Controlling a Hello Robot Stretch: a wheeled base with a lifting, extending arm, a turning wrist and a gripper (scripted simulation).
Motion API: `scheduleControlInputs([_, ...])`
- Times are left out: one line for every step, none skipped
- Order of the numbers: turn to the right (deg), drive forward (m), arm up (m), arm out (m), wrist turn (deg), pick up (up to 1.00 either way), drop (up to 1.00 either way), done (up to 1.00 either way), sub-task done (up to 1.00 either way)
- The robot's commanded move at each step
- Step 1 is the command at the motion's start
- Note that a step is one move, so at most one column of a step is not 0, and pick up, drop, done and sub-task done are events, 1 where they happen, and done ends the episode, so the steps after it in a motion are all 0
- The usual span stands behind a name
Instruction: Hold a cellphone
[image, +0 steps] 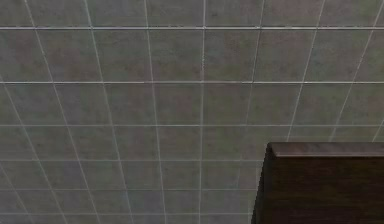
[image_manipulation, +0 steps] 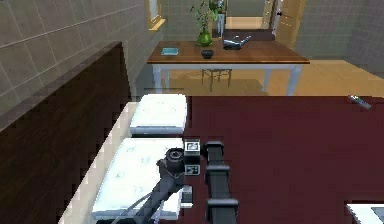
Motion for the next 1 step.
scheduleControlInputs([0.0,0.0,0.0,0.0,45.0,0.0,0.0,0.0,0.0])
